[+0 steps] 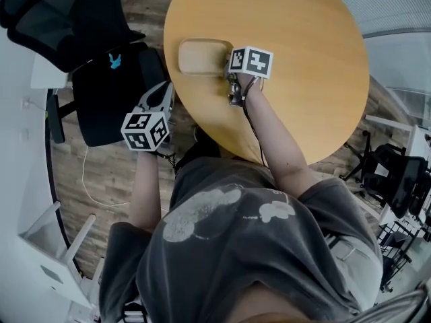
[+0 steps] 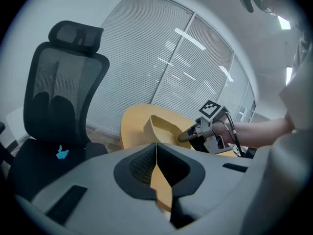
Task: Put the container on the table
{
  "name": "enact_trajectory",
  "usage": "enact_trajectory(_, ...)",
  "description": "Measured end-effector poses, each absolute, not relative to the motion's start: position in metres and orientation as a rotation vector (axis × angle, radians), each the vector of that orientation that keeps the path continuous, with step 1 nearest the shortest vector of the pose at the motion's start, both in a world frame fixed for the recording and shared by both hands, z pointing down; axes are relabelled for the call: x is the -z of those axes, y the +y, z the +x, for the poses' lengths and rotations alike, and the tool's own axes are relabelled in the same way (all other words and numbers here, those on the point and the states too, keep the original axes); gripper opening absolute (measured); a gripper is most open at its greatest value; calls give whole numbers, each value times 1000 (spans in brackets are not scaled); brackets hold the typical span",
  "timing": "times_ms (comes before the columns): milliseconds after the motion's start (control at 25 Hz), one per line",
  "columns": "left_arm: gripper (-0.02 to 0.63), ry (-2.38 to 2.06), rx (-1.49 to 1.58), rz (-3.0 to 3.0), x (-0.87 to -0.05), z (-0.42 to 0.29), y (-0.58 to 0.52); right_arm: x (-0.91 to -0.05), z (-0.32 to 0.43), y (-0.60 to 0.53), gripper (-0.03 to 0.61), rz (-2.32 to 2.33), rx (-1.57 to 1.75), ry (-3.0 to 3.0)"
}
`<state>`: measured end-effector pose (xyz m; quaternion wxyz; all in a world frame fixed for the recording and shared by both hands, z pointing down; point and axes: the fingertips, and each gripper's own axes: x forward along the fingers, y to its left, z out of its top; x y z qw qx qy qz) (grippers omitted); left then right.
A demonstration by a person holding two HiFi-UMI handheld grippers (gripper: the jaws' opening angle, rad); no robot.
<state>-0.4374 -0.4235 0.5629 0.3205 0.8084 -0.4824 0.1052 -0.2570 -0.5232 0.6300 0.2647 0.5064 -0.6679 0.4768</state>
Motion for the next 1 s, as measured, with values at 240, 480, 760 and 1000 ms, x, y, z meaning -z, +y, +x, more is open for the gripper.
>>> enact_trajectory(240,-2,-1251,-272,2120,-567,-441,-434,-636,-262,-531,5,1395,-1249,-1739)
enact_trajectory(480,-2,-1228,-269,2118,-571,-438,-438,-637,-261,-534,6,1425,-1229,-1719)
enact_trajectory(760,-1,-1229,-283,2119,-574,-442,-444,-640,-262,-536,18,1414,-1237,-1714)
enact_trajectory(1000,-2,-1225,-282,2118,-575,-446,-442,-641,-268,-535,34,1400,-1255,-1735)
